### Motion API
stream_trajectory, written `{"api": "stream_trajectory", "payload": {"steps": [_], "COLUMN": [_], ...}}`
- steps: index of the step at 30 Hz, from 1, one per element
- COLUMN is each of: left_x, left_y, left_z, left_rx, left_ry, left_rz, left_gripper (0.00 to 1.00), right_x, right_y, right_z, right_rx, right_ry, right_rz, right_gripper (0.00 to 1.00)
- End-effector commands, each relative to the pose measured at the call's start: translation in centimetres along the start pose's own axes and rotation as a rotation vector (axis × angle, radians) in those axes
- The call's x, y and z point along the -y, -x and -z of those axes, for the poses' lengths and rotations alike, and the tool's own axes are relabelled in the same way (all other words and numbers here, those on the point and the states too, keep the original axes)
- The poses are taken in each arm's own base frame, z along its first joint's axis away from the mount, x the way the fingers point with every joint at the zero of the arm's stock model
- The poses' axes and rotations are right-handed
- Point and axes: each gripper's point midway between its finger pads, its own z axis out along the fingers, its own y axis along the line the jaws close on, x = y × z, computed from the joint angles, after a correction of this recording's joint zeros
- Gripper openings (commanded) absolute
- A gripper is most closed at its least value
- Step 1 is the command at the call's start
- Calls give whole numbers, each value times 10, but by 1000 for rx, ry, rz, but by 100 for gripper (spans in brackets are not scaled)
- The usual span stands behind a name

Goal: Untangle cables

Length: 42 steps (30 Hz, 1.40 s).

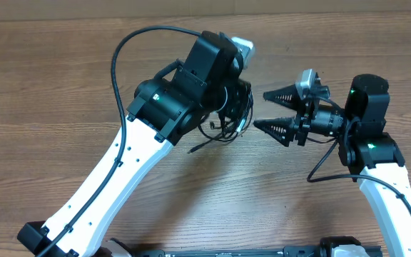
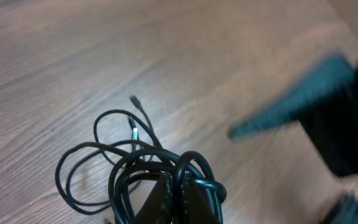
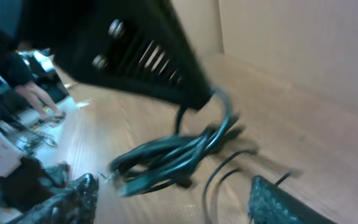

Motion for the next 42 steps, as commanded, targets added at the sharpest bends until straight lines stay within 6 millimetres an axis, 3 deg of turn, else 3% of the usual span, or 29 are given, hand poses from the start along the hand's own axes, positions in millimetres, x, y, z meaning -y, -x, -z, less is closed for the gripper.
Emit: {"api": "stream_trajectory", "payload": {"steps": [1,7,17,25,32,38,39,42], "left_x": [22,40,46,49,58,58,58,60], "left_y": [-1,0,-2,-6,-9,-9,-9,-9], "left_z": [8,11,12,13,16,16,16,17], "left_rx": [-7,10,12,0,1,1,1,4], "left_ry": [-121,-225,-260,-282,-342,-342,-342,-354], "left_rz": [-188,-268,-312,-345,-391,-390,-390,-391], "left_gripper": [4,4,4,4,4,4,4,4], "right_x": [0,0,0,5,7,7,7,7], "right_y": [7,8,10,10,9,8,8,8], "right_z": [0,0,0,0,0,0,0,0], "right_rx": [15,17,21,18,16,13,13,13], "right_ry": [-10,-11,-12,-40,-54,-53,-53,-53], "right_rz": [37,41,53,56,55,48,47,47], "right_gripper": [76,69,34,31,4,4,8,35]}}
